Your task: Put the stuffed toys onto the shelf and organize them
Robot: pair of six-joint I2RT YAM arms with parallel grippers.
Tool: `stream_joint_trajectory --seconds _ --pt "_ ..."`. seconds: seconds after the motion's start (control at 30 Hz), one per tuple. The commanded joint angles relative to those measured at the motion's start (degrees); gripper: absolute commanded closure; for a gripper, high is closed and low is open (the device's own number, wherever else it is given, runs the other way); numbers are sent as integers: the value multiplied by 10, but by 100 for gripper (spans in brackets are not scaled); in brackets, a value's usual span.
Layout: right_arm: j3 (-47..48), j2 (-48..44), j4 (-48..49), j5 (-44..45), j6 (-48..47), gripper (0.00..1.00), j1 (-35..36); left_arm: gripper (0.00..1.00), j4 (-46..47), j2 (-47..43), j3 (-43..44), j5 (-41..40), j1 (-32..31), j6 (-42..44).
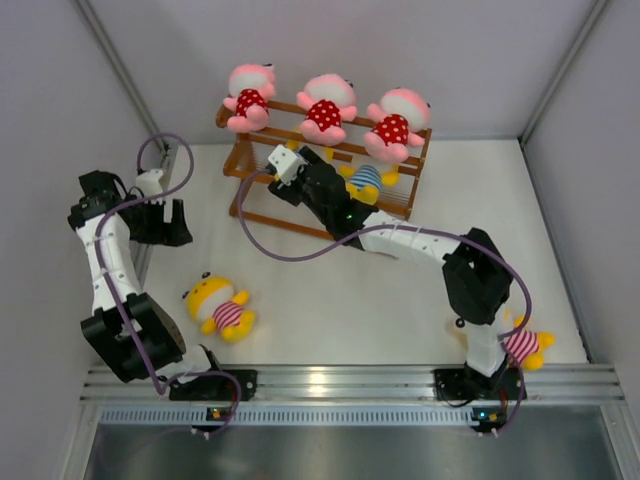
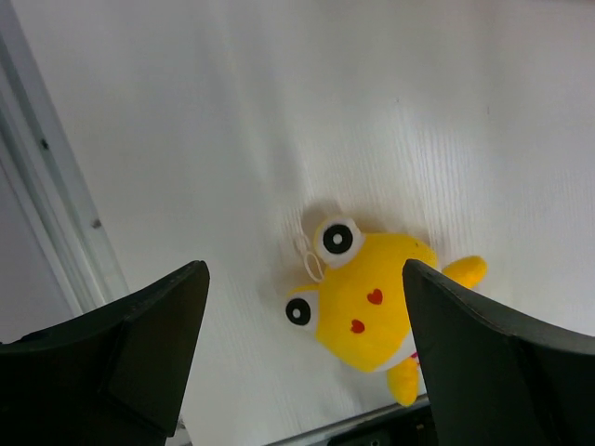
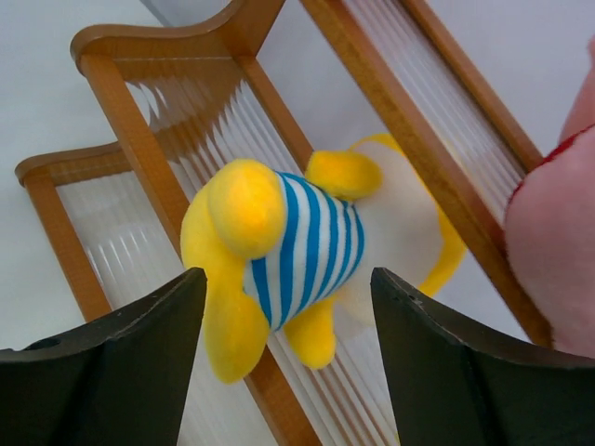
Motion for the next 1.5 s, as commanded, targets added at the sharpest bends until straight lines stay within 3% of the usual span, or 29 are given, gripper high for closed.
stream_joint_trajectory --seconds 0.0,0.17,0.33,0.57,0.6,0.73,0.8,0.87,1.13,1.47 --pt "1 -53 11 -13 7 28 7 10 -1 1 -60 -14 1 71" --pt "-1 -67 -7 -27 6 26 9 7 -2 -7 -157 -86 -53 148" --pt "-16 -104 -20 -42 3 26 25 4 -22 -19 -221 -99 -114 223" --pt "-62 -172 -21 -44 3 25 60 3 2 40 -246 -116 -142 222" --pt "-70 -179 -23 -46 2 25 65 5 11 49 -242 -115 -143 216" --pt "-90 -212 -67 -97 24 25 83 45 10 65 -233 -69 -147 206" --pt "-102 -236 -88 -128 43 25 84 69 9 46 -243 -55 -152 220" --pt "-116 -260 -114 -196 52 25 84 100 9 17 -249 -33 -156 224" --pt "-186 -261 -142 -414 76 30 121 100 -89 -27 -138 120 -162 227" --pt "-130 -158 -192 -425 66 30 158 100 -126 -39 -100 140 -204 210"
